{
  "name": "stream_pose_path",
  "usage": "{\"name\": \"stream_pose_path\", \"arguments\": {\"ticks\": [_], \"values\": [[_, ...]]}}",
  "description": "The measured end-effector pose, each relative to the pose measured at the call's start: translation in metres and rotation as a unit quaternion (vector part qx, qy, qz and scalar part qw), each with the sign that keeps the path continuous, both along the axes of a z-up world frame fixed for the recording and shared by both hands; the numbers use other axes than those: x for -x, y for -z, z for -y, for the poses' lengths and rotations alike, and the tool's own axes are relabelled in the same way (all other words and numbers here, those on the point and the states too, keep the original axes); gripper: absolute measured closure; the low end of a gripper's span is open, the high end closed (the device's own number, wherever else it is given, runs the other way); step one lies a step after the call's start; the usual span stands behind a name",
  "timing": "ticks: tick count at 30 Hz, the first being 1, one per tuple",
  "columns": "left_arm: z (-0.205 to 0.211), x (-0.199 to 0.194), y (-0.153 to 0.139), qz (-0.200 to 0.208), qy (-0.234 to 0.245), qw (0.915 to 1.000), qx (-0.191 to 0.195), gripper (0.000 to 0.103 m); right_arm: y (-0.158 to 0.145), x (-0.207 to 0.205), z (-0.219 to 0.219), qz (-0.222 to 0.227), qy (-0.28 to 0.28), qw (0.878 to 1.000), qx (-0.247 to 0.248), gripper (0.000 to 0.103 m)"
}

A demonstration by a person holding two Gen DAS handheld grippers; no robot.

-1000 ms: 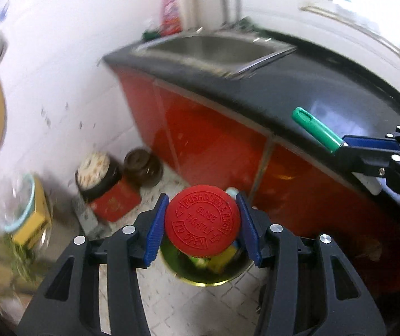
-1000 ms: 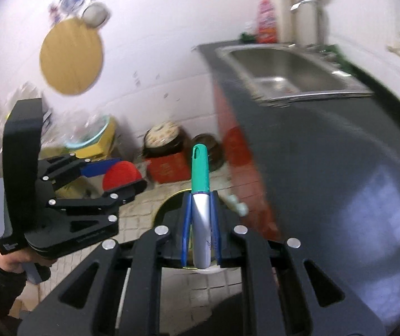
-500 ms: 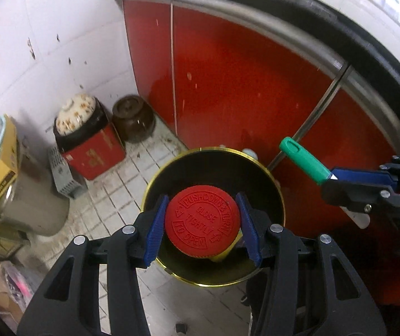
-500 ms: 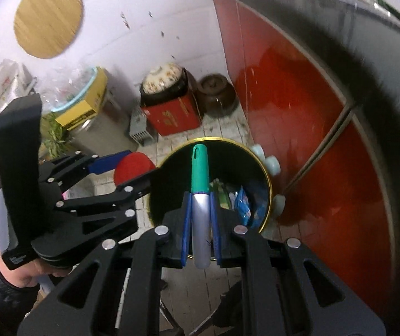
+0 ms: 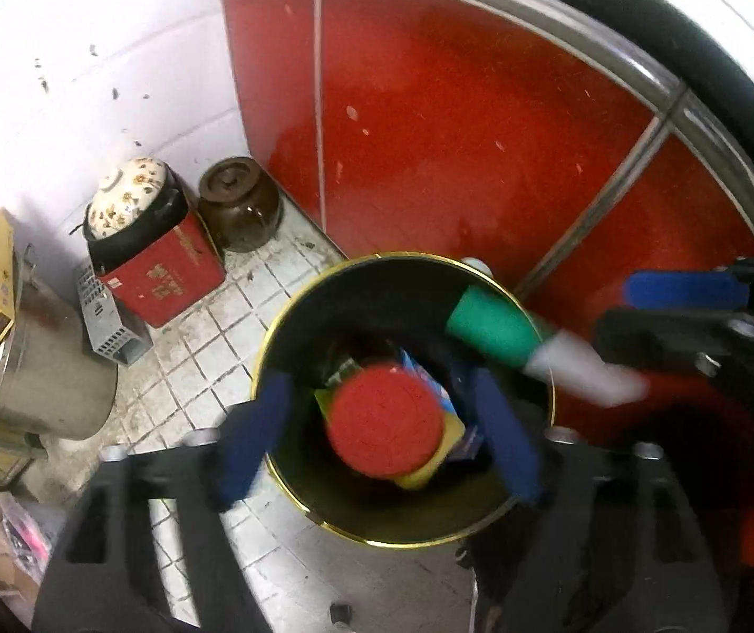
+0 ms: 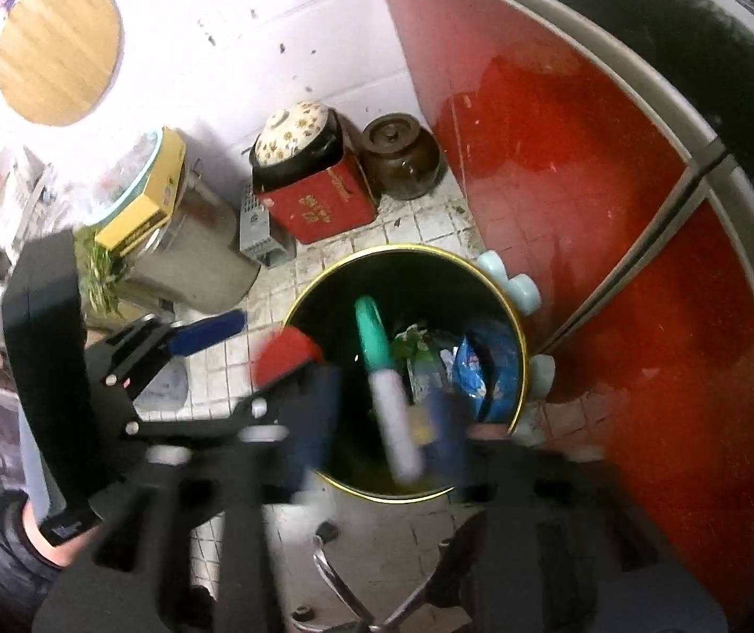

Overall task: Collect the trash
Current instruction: 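Move both tools back over the countertop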

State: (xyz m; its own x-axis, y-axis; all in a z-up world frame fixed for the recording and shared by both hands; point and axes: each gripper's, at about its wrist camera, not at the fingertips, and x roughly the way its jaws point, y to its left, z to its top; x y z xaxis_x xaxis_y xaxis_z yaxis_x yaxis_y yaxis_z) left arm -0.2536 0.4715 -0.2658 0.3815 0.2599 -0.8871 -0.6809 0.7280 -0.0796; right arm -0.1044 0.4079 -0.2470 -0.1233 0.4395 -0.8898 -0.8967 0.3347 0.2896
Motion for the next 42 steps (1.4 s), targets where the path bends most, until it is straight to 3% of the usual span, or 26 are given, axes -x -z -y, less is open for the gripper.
{"name": "stream_pose_path", "arguments": {"ticks": [6,13,17,21,25,28,32,36,39,42], "values": [[-0.005,0.008,-0.003,-0.001,-0.013,0.9999,0.006,0.024,-0.009,-0.001,0.007,0.002,-0.001,1.0,-0.008,0.04],[0.003,0.012,-0.024,0.003,-0.012,0.9998,-0.017,0.024,-0.034,0.006,0.022,0.005,-0.002,1.0,-0.031,0.04],[0.022,0.01,-0.069,0.037,0.01,0.998,-0.05,0.022,-0.077,0.009,0.055,0.025,-0.005,0.997,-0.07,0.038],[0.058,-0.008,-0.123,0.069,0.061,0.9918,-0.089,0.008,-0.131,-0.006,0.114,0.06,0.033,0.991,-0.111,0.025],[0.109,-0.048,-0.168,0.09,0.135,0.9801,-0.114,0.007,-0.178,-0.039,0.203,0.104,0.114,0.979,-0.135,0.021],[0.158,-0.085,-0.192,0.111,0.195,0.9676,-0.115,0.007,-0.202,-0.066,0.283,0.144,0.192,0.962,-0.134,0.017],[0.241,-0.143,-0.214,0.138,0.29,0.9392,-0.122,0.007,-0.222,-0.089,0.401,0.203,0.302,0.925,-0.108,0.015],[0.315,-0.189,-0.218,0.152,0.364,0.9119,-0.112,0.007,-0.223,-0.098,0.511,0.227,0.397,0.886,-0.078,0.014],[0.366,-0.214,-0.216,0.158,0.405,0.8954,-0.096,0.007,-0.215,-0.095,0.573,0.228,0.445,0.864,-0.059,0.014],[0.403,-0.227,-0.207,0.151,0.433,0.8843,-0.085,0.007,-0.199,-0.091,0.628,0.216,0.487,0.845,-0.045,0.014]]}}
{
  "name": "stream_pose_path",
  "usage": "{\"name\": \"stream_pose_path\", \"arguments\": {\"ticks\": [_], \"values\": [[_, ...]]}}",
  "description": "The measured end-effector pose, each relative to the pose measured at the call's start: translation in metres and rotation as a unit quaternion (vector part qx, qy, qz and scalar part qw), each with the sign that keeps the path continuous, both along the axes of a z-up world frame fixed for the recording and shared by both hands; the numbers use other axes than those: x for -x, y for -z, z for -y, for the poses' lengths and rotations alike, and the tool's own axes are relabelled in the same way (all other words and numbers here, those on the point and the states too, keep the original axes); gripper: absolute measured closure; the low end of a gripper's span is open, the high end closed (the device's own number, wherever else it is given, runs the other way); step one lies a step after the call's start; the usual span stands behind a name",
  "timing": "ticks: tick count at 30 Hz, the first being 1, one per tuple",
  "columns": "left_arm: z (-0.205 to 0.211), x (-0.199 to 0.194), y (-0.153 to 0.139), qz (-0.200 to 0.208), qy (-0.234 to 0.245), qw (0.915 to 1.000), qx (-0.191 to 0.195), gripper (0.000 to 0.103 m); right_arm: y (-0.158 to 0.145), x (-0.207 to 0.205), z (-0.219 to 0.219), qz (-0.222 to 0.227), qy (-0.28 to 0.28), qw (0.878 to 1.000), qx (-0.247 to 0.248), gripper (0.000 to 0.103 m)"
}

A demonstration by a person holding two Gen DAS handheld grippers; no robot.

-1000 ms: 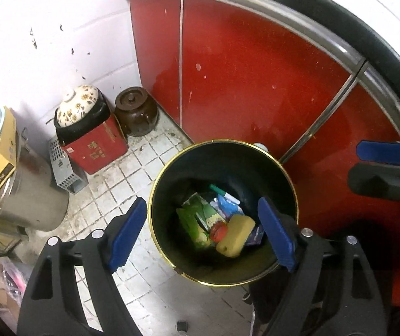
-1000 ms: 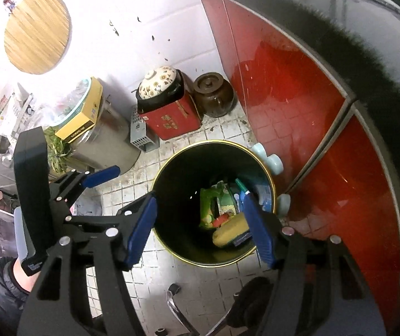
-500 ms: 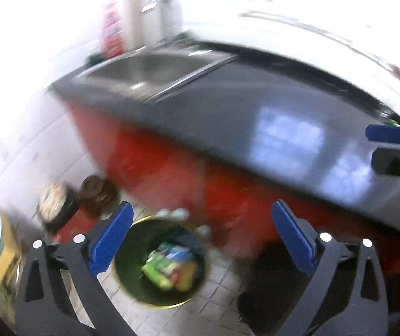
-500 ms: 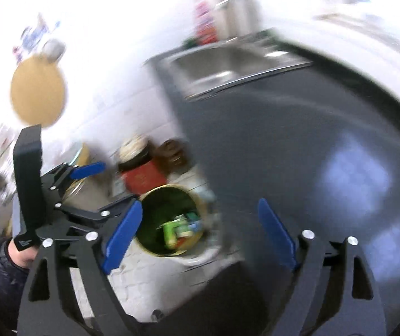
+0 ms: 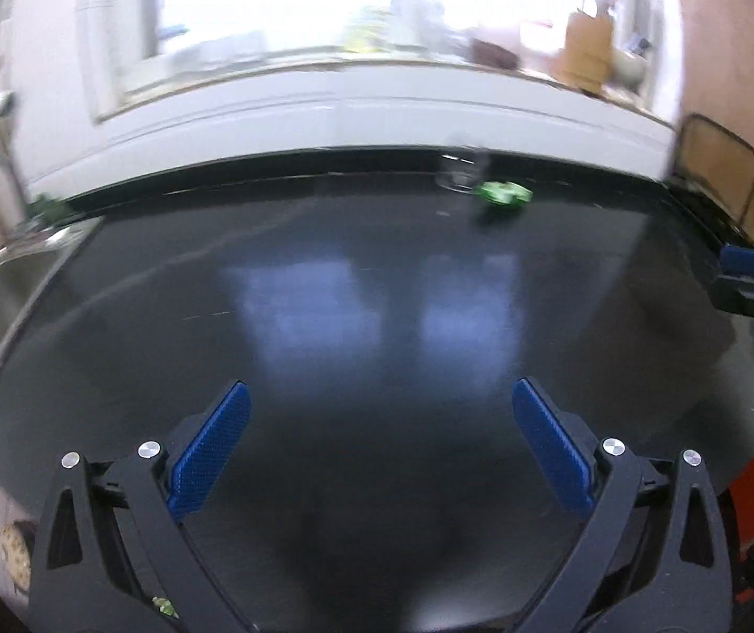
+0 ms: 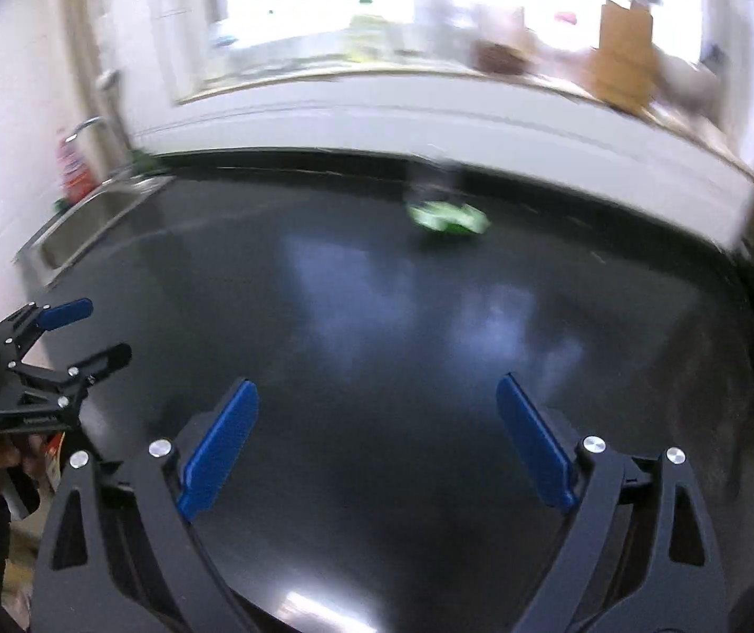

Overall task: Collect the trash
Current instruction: 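Move both tools back over the countertop, then grasp the green plastic tray with the right tool while the left grasps the clear cup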

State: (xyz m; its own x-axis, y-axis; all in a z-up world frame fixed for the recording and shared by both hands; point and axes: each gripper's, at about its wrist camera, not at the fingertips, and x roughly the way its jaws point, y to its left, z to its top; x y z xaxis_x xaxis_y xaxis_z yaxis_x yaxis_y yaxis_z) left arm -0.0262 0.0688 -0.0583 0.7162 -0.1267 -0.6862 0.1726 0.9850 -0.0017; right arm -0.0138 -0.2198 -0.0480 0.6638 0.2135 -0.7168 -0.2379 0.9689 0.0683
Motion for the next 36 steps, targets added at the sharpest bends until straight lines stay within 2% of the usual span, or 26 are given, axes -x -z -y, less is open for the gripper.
{"name": "stream_pose_path", "arguments": {"ticks": [4,9,12,14,20,25,27,31,36], "values": [[0.035,-0.011,0.01,-0.017,0.023,0.9996,-0.006,0.007,0.016,0.0,0.031,-0.013,0.021,1.0,-0.002,0.014],[0.042,-0.042,0.031,-0.046,0.024,0.9983,-0.026,0.007,0.038,-0.02,0.025,-0.037,0.019,0.999,0.007,0.014],[0.034,-0.062,0.045,-0.072,0.013,0.9972,-0.019,0.007,0.051,-0.037,0.017,-0.054,0.014,0.998,0.011,0.014],[0.027,-0.076,0.052,-0.089,0.007,0.996,-0.01,0.007,0.057,-0.055,0.011,-0.063,0.01,0.998,0.01,0.014],[0.023,-0.131,0.056,-0.105,0.004,0.9944,0.0,0.007,0.068,-0.13,-0.013,-0.08,0.001,0.997,0.018,0.014],[0.03,-0.19,0.05,-0.091,0.013,0.9957,-0.013,0.007,0.075,-0.201,-0.036,-0.081,0.0,0.996,0.032,0.014],[0.031,-0.219,0.052,-0.098,0.017,0.9951,0.004,0.007,0.078,-0.232,-0.043,-0.082,0.001,0.996,0.031,0.014],[0.03,-0.258,0.058,-0.103,0.015,0.9945,0.014,0.007,0.082,-0.272,-0.051,-0.088,0.001,0.996,0.035,0.014],[0.033,-0.293,0.065,-0.103,0.023,0.9944,0.002,0.007,0.088,-0.304,-0.05,-0.09,0.002,0.995,0.035,0.015]]}}
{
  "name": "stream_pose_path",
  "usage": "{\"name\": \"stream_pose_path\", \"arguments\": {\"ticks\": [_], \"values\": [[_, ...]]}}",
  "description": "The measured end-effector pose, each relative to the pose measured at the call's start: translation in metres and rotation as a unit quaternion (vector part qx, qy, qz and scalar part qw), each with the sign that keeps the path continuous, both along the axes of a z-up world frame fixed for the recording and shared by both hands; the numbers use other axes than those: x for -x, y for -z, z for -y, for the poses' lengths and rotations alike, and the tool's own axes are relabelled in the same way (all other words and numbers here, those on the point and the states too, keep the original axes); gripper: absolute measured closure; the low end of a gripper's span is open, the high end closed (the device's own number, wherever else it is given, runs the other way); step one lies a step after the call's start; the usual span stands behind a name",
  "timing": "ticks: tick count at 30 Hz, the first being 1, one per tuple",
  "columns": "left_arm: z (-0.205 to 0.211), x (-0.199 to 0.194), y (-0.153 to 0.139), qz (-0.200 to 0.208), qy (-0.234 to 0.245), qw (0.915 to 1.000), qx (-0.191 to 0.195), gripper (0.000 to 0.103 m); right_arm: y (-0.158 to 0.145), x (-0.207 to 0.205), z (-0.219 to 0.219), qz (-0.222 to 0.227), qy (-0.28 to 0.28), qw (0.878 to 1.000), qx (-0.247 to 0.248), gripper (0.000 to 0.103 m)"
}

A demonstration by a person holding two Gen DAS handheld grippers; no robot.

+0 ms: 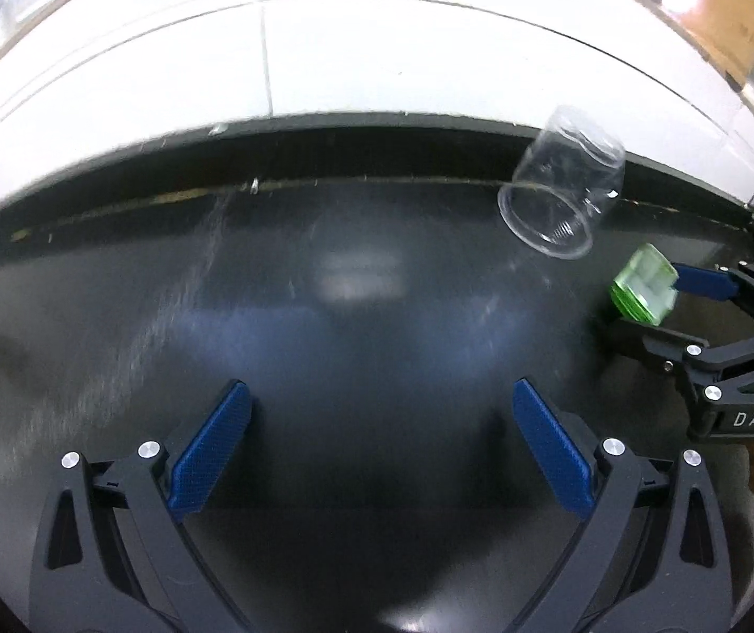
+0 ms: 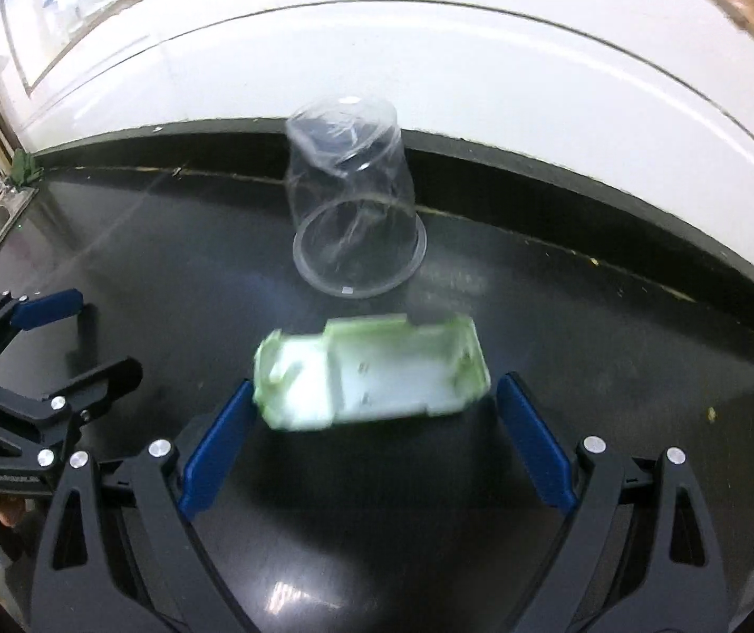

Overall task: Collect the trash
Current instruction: 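Grasp the green plastic tray with the right tool while the left grasps the clear cup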

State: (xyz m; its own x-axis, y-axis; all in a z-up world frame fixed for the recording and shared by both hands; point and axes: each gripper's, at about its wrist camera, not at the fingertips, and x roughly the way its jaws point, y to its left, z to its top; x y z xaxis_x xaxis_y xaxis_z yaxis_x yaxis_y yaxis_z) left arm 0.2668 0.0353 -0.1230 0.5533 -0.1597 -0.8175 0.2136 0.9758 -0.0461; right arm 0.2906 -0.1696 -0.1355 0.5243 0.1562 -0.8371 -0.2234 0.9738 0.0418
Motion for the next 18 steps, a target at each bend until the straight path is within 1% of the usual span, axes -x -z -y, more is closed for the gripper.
{"name": "stream_pose_path", "arguments": {"ticks": [1,2,5,7,9,13,18], "values": [[0.001,-0.003,0.0,0.001,0.004,1.0,-0.002,0.007,0.0,0.0,0.001,0.0,-0.002,1.0,-0.003,0.018],[0.003,-0.007,0.0,0.002,0.01,0.9999,-0.003,0.007,0.0,-0.001,0.002,0.004,-0.003,1.0,0.0,0.025],[0.01,-0.02,0.0,0.009,0.02,0.9997,-0.011,0.007,0.0,0.0,0.005,0.009,-0.013,1.0,0.003,0.025],[0.019,-0.03,-0.002,0.011,0.029,0.9995,-0.009,0.007,0.0,0.004,0.008,0.012,-0.016,1.0,0.011,0.025],[0.033,-0.039,-0.002,0.015,0.044,0.9989,-0.006,0.007,-0.001,0.008,0.016,0.012,-0.016,1.0,0.016,0.025],[0.068,-0.05,-0.006,0.03,0.075,0.9966,-0.016,0.007,-0.001,0.017,0.04,0.003,-0.005,1.0,0.015,0.025],[0.106,-0.071,-0.009,0.044,0.089,0.9948,-0.022,0.007,0.0,0.028,0.062,0.003,0.009,1.0,0.023,0.025]]}}
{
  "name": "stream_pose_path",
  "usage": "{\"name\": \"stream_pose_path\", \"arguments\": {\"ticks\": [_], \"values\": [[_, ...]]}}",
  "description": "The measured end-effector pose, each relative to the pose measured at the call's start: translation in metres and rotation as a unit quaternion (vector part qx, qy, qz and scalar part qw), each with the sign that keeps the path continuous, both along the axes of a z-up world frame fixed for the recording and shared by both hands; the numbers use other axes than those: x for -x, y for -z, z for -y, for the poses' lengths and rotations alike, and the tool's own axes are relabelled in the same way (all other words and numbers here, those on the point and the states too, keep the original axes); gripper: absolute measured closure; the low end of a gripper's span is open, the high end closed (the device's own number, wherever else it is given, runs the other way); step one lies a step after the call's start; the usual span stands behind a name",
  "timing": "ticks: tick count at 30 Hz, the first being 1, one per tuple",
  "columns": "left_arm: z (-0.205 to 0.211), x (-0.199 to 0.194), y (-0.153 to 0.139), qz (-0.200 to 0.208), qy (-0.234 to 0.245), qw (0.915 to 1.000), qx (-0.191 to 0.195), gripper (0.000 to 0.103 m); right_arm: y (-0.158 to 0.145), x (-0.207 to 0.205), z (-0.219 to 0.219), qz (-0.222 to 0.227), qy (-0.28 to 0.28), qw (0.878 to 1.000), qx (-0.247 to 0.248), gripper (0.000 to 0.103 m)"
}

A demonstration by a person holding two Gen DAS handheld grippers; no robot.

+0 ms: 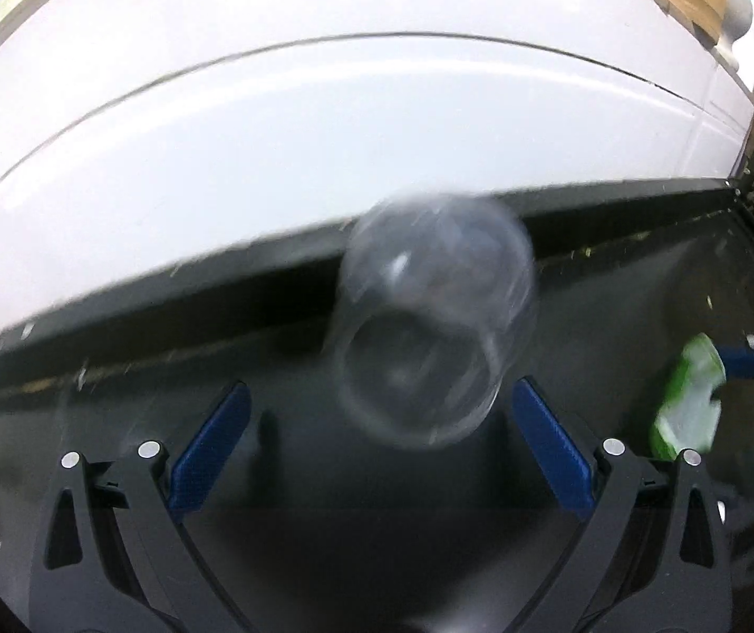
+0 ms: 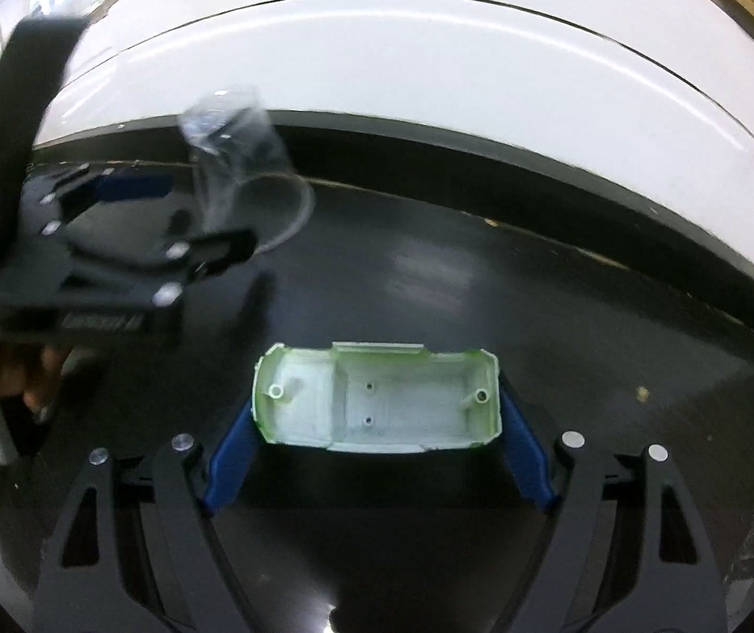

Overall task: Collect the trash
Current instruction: 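Grasp the green plastic tray with the right tool while the left grasps the clear cup, then carry the tray and cup to the bin and open both tools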

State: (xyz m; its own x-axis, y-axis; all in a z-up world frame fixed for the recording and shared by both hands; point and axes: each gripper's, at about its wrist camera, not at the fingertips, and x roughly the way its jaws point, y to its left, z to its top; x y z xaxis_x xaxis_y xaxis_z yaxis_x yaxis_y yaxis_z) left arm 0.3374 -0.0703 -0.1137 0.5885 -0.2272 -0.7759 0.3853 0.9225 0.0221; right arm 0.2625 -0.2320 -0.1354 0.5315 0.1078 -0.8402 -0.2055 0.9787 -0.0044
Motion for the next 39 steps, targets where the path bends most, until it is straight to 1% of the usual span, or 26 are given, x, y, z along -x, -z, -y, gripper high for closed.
{"name": "stream_pose_path", "arguments": {"ticks": [3,4,5,6,7,8,9,11,13,18,21,23,24,25,27,29,30,32,33,34,36,39], "values": [[0.016,-0.012,-0.002,0.009,0.003,0.9999,-0.005,0.007,0.0,0.005,0.004,0.0,-0.002,1.0,-0.001,0.025],[0.019,-0.014,-0.002,0.011,0.003,0.9999,-0.009,0.008,0.0,0.004,0.003,-0.001,-0.002,1.0,-0.001,0.025],[0.021,-0.014,-0.003,0.013,0.003,0.9999,-0.009,0.012,0.0,0.007,0.006,0.0,-0.001,1.0,-0.001,0.025],[0.023,-0.012,-0.004,0.013,0.006,0.9999,-0.008,0.032,0.0,0.009,0.006,0.001,0.0,1.0,-0.001,0.025],[0.024,-0.011,-0.003,0.01,0.009,0.9998,-0.012,0.042,0.0,0.007,0.002,0.001,0.0,1.0,-0.001,0.025],[0.024,-0.01,-0.003,0.008,0.012,0.9998,-0.015,0.046,0.002,0.001,-0.009,0.0,-0.001,1.0,0.0,0.025],[0.023,-0.007,-0.003,0.009,0.013,0.9998,-0.012,0.047,0.002,0.002,-0.01,-0.001,0.0,1.0,-0.002,0.025],[0.017,0.002,-0.006,0.01,0.013,0.9998,-0.006,0.048,0.001,0.005,-0.01,-0.003,0.004,1.0,-0.012,0.025],[0.012,0.016,-0.012,0.022,0.016,0.9995,-0.016,0.048,-0.003,0.01,-0.012,0.0,0.004,1.0,-0.013,0.025],[-0.003,0.064,-0.031,0.026,0.01,0.9993,-0.023,0.048,-0.02,0.039,-0.022,0.012,0.0,1.0,-0.015,0.025],[-0.015,0.103,-0.04,0.021,-0.006,0.9989,-0.041,0.048,-0.028,0.068,-0.027,0.019,-0.003,1.0,-0.013,0.025],[-0.027,0.131,-0.043,0.014,-0.008,0.9993,-0.035,0.048,-0.033,0.094,-0.031,0.021,-0.005,1.0,-0.014,0.025],[-0.034,0.153,-0.045,0.01,-0.014,0.9992,-0.035,0.048,-0.035,0.106,-0.034,0.022,-0.006,1.0,-0.012,0.025],[-0.036,0.166,-0.046,0.009,-0.018,0.9991,-0.038,0.048,-0.035,0.116,-0.027,0.022,-0.008,1.0,-0.01,0.025],[-0.04,0.206,-0.044,0.004,-0.029,0.9989,-0.037,0.048,-0.036,0.143,-0.032,0.023,-0.012,1.0,-0.007,0.025],[-0.05,0.231,-0.041,0.002,-0.036,0.9986,-0.039,0.048,-0.038,0.166,-0.036,0.027,-0.015,0.999,-0.007,0.025],[-0.055,0.246,-0.042,0.006,-0.041,0.9981,-0.047,0.048,-0.039,0.177,-0.039,0.029,-0.017,0.999,-0.008,0.025],[-0.064,0.272,-0.044,0.006,-0.043,0.9979,-0.048,0.048,-0.04,0.202,-0.037,0.033,-0.019,0.999,-0.009,0.025],[-0.067,0.281,-0.043,0.006,-0.048,0.9976,-0.049,0.048,-0.042,0.212,-0.037,0.034,-0.02,0.999,-0.01,0.025],[-0.058,0.277,-0.038,0.007,-0.05,0.9975,-0.05,0.048,-0.042,0.215,-0.037,0.034,-0.022,0.999,-0.01,0.025],[-0.065,0.293,-0.037,0.007,-0.054,0.9972,-0.051,0.048,-0.047,0.224,-0.042,0.038,-0.024,0.999,-0.009,0.025],[-0.073,0.301,-0.036,0.007,-0.062,0.997,-0.046,0.048,-0.051,0.234,-0.053,0.041,-0.029,0.999,-0.008,0.025]]}}
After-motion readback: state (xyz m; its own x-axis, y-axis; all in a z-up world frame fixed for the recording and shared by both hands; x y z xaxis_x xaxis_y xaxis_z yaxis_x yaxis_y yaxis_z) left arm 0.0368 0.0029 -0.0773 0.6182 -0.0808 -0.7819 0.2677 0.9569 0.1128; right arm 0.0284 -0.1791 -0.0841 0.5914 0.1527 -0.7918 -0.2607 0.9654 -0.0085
